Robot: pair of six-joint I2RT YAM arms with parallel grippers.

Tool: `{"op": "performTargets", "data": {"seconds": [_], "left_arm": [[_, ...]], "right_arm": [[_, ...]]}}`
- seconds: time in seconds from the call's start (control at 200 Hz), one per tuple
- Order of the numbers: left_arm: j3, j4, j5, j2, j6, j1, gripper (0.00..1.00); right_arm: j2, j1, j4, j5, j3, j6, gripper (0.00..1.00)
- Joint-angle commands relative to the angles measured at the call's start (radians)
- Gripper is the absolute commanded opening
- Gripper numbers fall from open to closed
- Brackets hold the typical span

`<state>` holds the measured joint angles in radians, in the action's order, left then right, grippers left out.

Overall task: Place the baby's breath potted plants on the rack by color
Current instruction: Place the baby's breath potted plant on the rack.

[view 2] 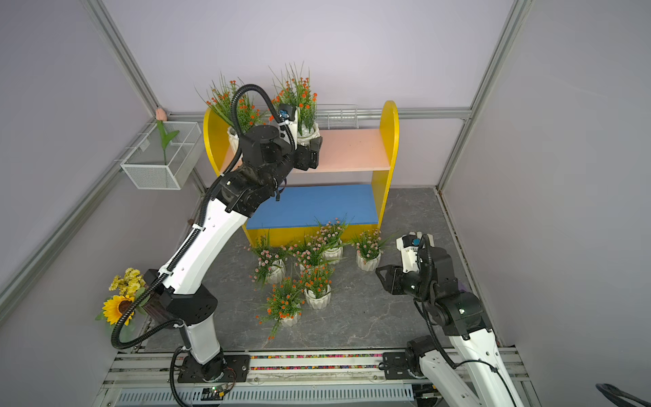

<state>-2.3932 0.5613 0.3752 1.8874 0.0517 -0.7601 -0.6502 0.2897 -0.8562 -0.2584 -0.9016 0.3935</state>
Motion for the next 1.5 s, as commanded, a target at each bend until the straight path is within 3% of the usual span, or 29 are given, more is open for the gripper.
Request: {"op": "performTargets", "data": {"seconds": [0.0,0.45,0.93,1.07,1.395,1.5], "left_arm": [[-0.080,-0.002,0.053,0.019,-0.046,0.036,0.25],[-0.081,0.001,0.025,0.051,-0.152,0.137,0.25],[-0.100,0.028,0.031,0.091,-0.167,0.141,0.33],[-0.101,0.034,0.044,0.099,-0.171,0.141,0.45],[-0.101,0.041,0.076,0.108,-0.176,0.142,0.91],[-0.101,0.044,0.087,0.106,-0.175,0.141,0.99]], "right_arm": [[0.021,0.000,-0.031,0.002,0.016,0.019,0.45],[0.053,0.000,-0.061,0.009,0.016,0.024,0.46],[0.060,-0.001,-0.065,0.016,0.045,0.021,0.51],[0.065,0.000,-0.064,0.017,0.048,0.021,0.54],[0.073,-0.001,-0.070,0.022,0.047,0.021,0.63],[0.073,-0.001,-0.065,0.023,0.051,0.022,0.65]]}}
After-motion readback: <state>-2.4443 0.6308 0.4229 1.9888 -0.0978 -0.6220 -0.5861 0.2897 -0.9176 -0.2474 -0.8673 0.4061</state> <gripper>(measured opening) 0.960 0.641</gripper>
